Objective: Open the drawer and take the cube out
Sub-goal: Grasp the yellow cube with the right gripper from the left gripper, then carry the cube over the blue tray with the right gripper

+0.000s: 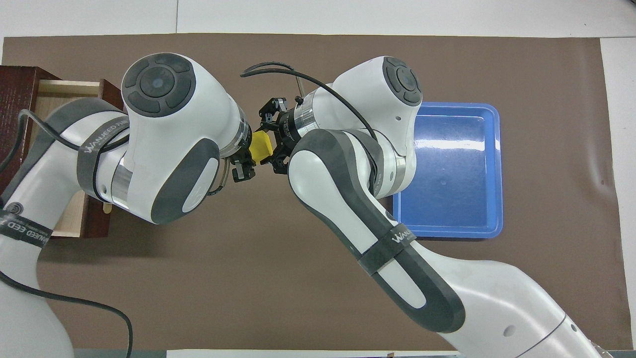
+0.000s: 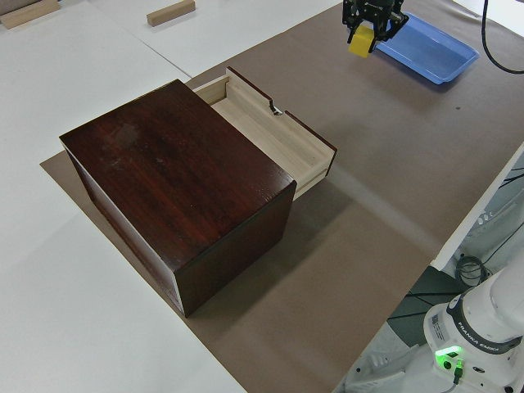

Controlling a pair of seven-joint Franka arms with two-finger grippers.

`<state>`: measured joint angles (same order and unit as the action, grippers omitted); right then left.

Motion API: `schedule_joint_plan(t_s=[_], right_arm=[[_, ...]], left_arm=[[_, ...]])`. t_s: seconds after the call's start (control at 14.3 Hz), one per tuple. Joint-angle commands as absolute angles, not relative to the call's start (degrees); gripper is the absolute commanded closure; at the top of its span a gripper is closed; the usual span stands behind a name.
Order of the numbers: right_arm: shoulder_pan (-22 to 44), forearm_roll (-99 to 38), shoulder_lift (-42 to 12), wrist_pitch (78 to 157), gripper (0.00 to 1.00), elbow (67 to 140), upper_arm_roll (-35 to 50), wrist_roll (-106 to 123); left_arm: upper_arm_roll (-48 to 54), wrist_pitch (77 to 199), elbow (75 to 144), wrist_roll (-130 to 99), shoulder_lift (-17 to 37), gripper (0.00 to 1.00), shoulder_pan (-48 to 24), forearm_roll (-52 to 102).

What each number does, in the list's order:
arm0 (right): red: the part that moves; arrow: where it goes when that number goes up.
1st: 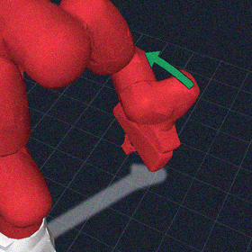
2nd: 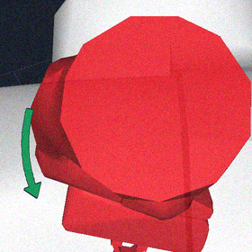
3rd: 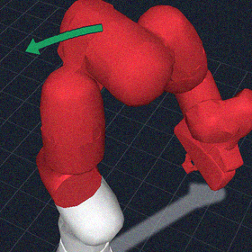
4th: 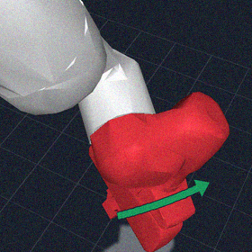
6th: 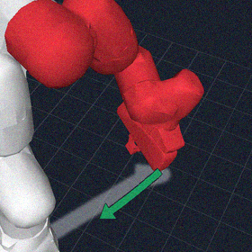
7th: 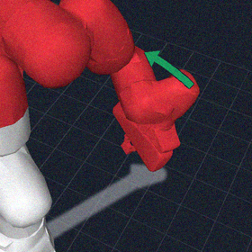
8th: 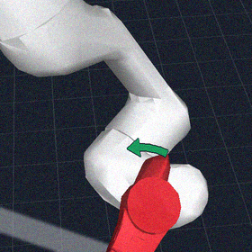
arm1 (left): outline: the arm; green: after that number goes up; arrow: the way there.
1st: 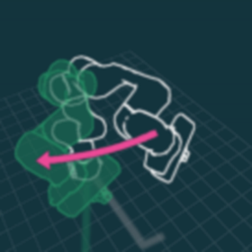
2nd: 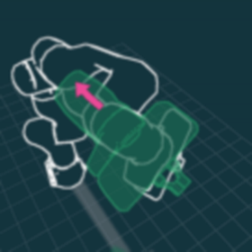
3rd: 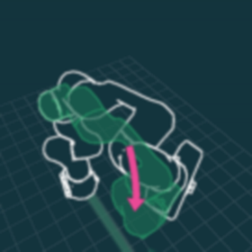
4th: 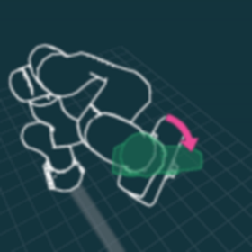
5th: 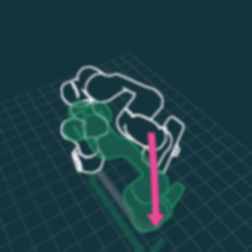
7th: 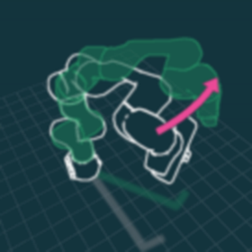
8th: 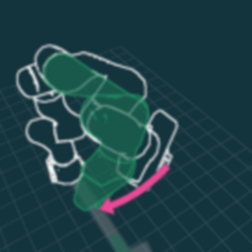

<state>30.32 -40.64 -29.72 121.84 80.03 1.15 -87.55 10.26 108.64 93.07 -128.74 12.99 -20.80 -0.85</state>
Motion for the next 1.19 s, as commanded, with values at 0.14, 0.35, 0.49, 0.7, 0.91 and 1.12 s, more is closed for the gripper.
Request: schedule_joint_plan(t_s=[0.14, 0.35, 0.49, 0.7, 0.91, 1.12], right_arm=[[30.5, -41.5, -29.5, 121.1, 1.0, 79.7, 1.5, -87.5], [30.3, -41.5, -29.6, 121.1, 1.0, 79.6, 1.5, -87.6], [30.3, -41.3, -29.6, 121.1, 1.0, 79.6, 1.5, -88.1], [30.3, -41.3, -29.6, 121.1, 1.0, 79.6, 1.5, -88.2], [30.2, -41.3, -29.6, 121.1, 1.0, 79.6, 1.5, -88.3], [29.7, -41.3, -29.7, 120.9, 1.0, 79.4, 1.5, -88.3]], left_arm=[[9.2, 109.8, 93.1, -129.2, 12.7, 1.0, -21.4, -1.1], [9.3, 110.0, 92.8, -128.8, 12.8, 1.0, -21.4, -1.0], [9.3, 110.0, 92.6, -128.8, 12.8, 0.96, -21.3, -1.0], [9.3, 110.0, 92.5, -128.8, 12.8, 0.47, -20.9, -0.9], [9.3, 110.0, 92.4, -128.8, 12.4, 0.0, -20.7, -0.5], [9.2, 109.8, 92.3, -128.8, 12.2, 0.0, -20.7, -0.5]])
